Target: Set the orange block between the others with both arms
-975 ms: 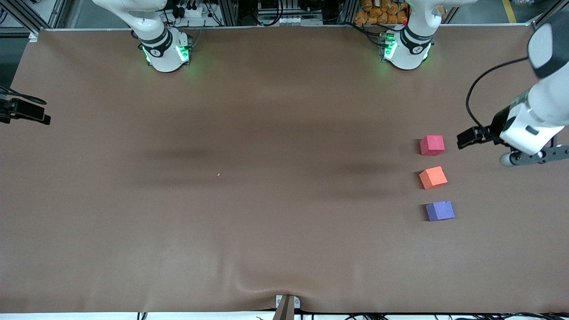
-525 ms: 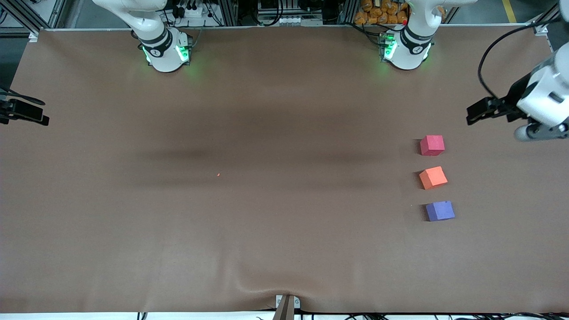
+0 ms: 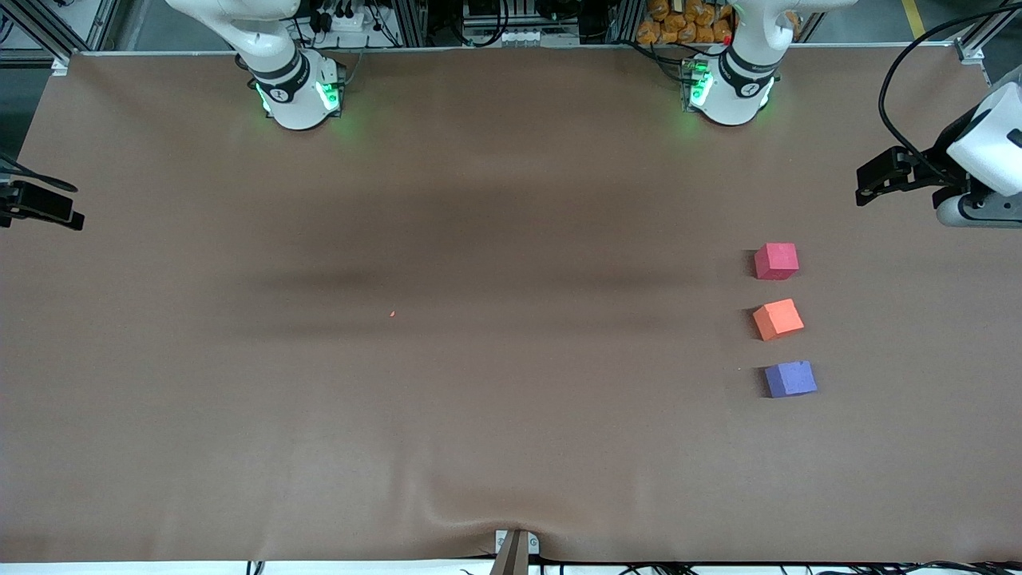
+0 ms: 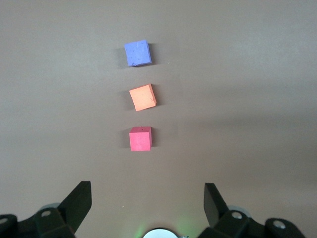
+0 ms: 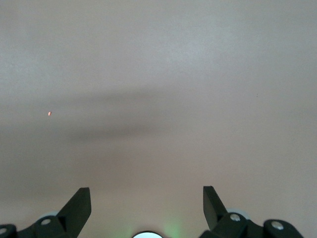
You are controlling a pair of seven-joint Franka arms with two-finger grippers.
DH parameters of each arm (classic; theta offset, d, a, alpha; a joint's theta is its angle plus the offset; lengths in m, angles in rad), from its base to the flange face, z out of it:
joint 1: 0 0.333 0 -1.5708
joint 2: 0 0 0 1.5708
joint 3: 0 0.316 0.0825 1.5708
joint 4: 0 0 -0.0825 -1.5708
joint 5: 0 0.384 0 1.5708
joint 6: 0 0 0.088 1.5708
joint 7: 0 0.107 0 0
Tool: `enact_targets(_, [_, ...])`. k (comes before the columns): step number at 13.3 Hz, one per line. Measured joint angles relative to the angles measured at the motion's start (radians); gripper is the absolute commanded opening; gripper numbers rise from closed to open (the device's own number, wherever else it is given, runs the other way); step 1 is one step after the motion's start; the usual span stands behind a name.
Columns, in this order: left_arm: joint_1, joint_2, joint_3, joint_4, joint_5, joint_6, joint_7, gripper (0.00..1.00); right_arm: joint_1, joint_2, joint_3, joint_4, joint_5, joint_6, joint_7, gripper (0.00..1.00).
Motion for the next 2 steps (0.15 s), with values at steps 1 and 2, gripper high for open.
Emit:
enact_targets(1, [0.0, 0.0, 0.0, 0.0, 0.0, 0.0, 0.0, 1.0, 0.0, 0.0, 0.0, 0.0, 0.0, 0.0, 0.0, 1.0])
enact_targets(2, [-0.001, 0.0, -0.001, 0.0, 0.0, 0.0, 0.0, 1.0, 0.0, 0.0, 0.0, 0.0, 0.0, 0.0, 0.0, 1.0])
